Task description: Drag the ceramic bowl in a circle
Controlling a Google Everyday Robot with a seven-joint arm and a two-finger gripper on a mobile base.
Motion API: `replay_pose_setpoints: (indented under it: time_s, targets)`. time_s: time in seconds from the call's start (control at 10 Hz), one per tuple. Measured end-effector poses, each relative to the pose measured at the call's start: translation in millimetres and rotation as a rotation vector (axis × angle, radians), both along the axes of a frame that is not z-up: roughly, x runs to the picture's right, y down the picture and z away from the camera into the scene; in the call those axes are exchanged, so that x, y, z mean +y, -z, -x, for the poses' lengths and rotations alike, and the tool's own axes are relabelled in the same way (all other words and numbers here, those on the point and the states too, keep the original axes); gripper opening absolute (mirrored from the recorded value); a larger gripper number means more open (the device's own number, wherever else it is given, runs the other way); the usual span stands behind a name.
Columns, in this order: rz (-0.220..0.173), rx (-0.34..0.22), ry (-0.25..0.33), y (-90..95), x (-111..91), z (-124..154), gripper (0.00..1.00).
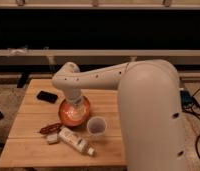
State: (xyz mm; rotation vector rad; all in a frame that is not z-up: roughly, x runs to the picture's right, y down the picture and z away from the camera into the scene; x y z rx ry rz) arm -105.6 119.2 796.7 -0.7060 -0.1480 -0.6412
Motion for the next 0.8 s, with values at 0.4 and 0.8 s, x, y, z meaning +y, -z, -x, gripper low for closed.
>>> replay_pose_setpoints:
  time_s: [0.4, 0.8]
  targets:
    - [0.006, -0.015, -0.002, -47.7, 9, -11, 0.8]
    - [0.008, -0.016, -0.001, -46.9, 10, -10, 0.8]
